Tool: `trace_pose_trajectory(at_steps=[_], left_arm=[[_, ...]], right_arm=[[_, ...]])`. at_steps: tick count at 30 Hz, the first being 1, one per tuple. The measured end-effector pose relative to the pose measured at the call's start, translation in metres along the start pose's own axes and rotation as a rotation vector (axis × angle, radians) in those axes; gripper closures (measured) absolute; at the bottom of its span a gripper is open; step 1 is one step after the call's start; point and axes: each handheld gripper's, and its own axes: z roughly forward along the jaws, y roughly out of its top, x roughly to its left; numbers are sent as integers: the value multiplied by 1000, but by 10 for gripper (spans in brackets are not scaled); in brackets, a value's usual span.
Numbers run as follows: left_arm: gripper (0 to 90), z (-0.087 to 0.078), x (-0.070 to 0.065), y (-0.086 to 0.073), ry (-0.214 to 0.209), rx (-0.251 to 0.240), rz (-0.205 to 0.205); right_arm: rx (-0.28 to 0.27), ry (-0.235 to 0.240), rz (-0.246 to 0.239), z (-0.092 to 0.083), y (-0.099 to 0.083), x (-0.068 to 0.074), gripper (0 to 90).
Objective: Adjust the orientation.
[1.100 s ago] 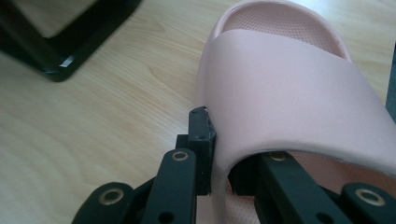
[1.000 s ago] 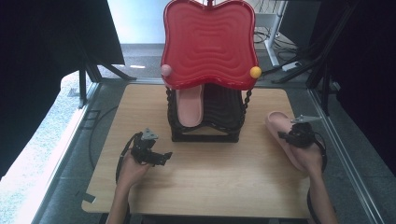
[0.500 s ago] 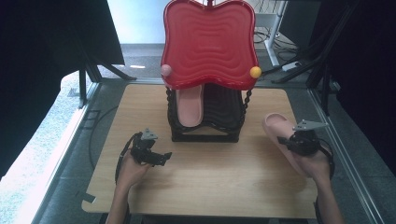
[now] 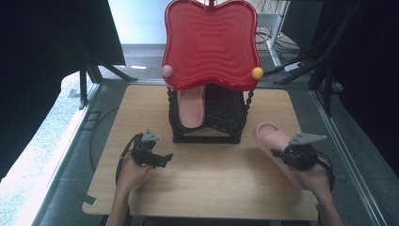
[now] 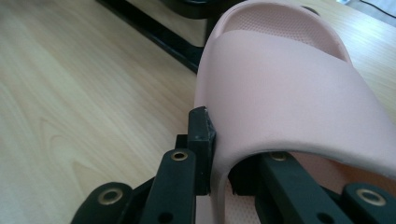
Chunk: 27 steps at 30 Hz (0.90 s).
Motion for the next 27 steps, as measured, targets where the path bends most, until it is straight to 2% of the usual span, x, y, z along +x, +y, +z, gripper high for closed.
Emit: trace_pose_trajectory(at_steps=[6, 13, 19, 22, 27], left_arm=[[0, 3, -1, 0, -6, 6, 4], [0, 2, -2, 0, -7, 5, 10], [0, 1, -2, 1, -8, 4, 12], [0, 2, -3, 1, -10, 6, 14], [0, 1, -2, 0, -8, 5, 12]], right_arm=[[-19, 62, -32, -2, 4, 18, 807], [-29, 97, -78, 0, 16, 37, 808], [-27, 108, -102, 12, 29, 54, 810], [-33, 104, -98, 20, 37, 61, 810], [-60, 97, -63, 33, 52, 72, 812]])
